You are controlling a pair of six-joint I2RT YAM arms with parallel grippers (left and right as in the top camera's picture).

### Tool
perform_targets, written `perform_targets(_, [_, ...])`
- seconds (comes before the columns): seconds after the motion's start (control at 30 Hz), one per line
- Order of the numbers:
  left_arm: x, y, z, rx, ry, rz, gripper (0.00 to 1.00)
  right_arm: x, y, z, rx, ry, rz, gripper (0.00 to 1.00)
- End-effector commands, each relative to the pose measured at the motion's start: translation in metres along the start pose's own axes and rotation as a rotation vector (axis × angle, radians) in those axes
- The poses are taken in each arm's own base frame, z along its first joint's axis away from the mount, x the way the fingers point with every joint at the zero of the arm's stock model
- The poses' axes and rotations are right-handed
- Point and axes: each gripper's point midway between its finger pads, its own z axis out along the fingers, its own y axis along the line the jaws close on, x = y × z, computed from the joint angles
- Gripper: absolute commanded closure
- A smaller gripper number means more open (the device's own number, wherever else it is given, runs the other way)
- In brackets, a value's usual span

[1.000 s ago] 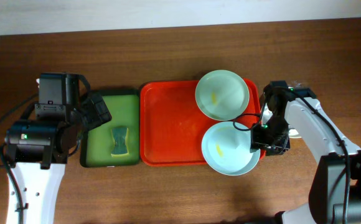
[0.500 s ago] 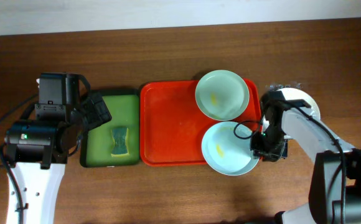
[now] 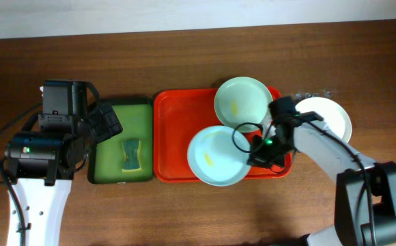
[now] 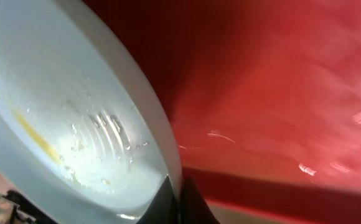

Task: Clean dirty plates on tray and stack at the side
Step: 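Grip the pale green plate rim and drag it left across the red tray, then hold the pale green plate steady on the red tray with right gripper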

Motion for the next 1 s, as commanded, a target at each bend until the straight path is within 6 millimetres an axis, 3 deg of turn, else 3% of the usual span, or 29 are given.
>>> perform_targets(0.0, [-0.002, -0.001, -0.003, 0.010, -0.007, -0.017, 0.01, 0.004, 0.034, 0.013, -0.066, -0.002, 0.060, 0.96])
perform_targets(0.07, [-0.002, -0.001, -0.003, 0.010, -0.007, -0.017, 0.01, -0.001, 0.055, 0.020, -0.087, -0.048, 0.028, 0.96])
perform_targets(0.13, [-0.002, -0.001, -0.003, 0.010, -0.007, -0.017, 0.01, -0.008, 0.061, 0.026, -0.049, -0.116, 0.032, 0.96])
perform_targets(0.37, [-0.002, -0.001, -0.003, 0.010, -0.007, -0.017, 0.01, -0.021, 0.055, 0.032, 0.146, -0.301, -0.053, 0.96])
perform_targets(0.63, [-0.002, -0.001, -0.003, 0.010, -0.007, -0.017, 0.01, -0.023, 0.054, 0.032, 0.202, -0.350, -0.082, 0.96])
perform_targets(0.67, [-0.002, -0.001, -0.003, 0.010, -0.007, -0.017, 0.01, -0.022, 0.054, 0.032, 0.202, -0.350, -0.082, 0.94])
perform_targets(0.77, [-0.002, -0.001, -0.003, 0.010, -0.007, -0.017, 0.01, -0.024, 0.055, 0.032, 0.196, -0.356, -0.086, 0.71])
perform_targets(0.8, [-0.002, -0.001, -0.003, 0.010, -0.007, -0.017, 0.01, -0.026, 0.056, 0.032, 0.194, -0.363, -0.088, 0.69])
perform_targets(0.93, [-0.002, -0.001, -0.003, 0.010, -0.007, -0.017, 0.01, -0.033, 0.050, 0.027, 0.235, -0.409, -0.085, 0.69])
perform_targets(0.97, [-0.002, -0.001, -0.003, 0.010, -0.007, -0.017, 0.01, -0.034, 0.049, 0.027, 0.242, -0.417, -0.084, 0.73])
